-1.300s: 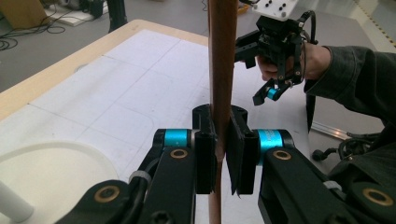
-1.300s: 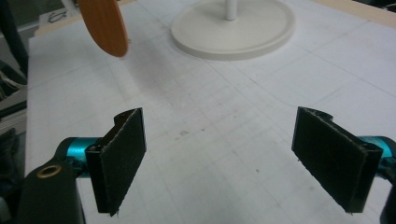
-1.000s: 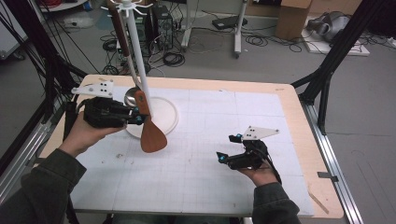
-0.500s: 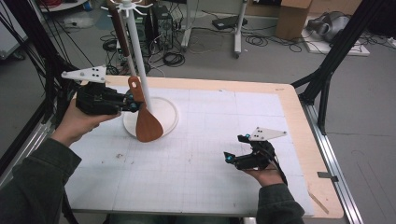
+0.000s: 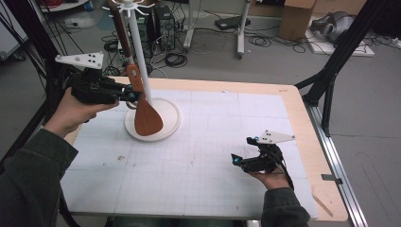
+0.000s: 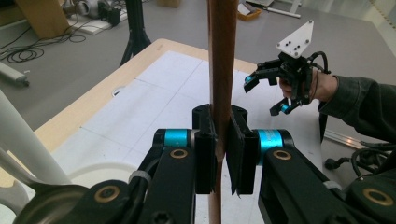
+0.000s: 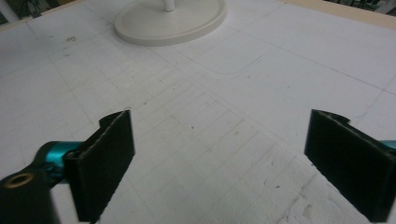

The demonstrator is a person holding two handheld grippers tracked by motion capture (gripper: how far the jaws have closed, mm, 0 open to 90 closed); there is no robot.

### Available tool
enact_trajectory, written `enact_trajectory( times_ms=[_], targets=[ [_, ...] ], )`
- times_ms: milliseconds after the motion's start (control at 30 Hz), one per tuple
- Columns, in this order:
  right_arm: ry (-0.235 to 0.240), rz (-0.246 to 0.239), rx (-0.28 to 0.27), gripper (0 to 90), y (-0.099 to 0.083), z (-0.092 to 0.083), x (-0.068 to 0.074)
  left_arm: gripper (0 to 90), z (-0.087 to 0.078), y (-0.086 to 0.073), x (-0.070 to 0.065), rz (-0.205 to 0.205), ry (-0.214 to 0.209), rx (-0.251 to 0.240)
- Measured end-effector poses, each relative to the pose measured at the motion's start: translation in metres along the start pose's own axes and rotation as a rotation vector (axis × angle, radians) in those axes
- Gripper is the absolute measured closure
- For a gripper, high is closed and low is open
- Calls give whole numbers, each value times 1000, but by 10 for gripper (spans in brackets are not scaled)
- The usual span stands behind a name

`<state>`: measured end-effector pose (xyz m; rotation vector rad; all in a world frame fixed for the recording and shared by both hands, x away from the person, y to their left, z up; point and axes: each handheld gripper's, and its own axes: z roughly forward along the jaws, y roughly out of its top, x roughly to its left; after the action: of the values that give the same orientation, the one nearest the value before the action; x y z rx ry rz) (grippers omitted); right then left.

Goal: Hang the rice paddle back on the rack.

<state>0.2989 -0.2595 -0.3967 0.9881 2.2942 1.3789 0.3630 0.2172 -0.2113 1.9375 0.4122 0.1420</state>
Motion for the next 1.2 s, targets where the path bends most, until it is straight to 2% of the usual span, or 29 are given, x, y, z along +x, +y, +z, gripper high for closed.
enact_trajectory(
  times_ms=[200, 300, 567, 867, 1067, 1200],
  targets=[
    [-12, 9, -6, 4, -1, -4, -2, 820, 0, 11, 10, 2, -16, -1],
    [-14, 4, 0, 4, -2, -4, -3, 819, 0, 13, 17, -2, -24, -18],
    [-23, -9, 10, 4, -1, -2, -1, 820, -3, 24, 32, -11, -8, -7],
    [-27, -8, 6, 4, -1, -2, 0, 820, -5, 43, 39, -16, -9, -5],
    [-27, -9, -1, 4, 0, -1, -1, 820, -7, 55, 45, -16, 12, 9],
    [-29, -10, -9, 3, 0, -1, -1, 820, -9, 60, 49, -24, 21, -3]
  ],
)
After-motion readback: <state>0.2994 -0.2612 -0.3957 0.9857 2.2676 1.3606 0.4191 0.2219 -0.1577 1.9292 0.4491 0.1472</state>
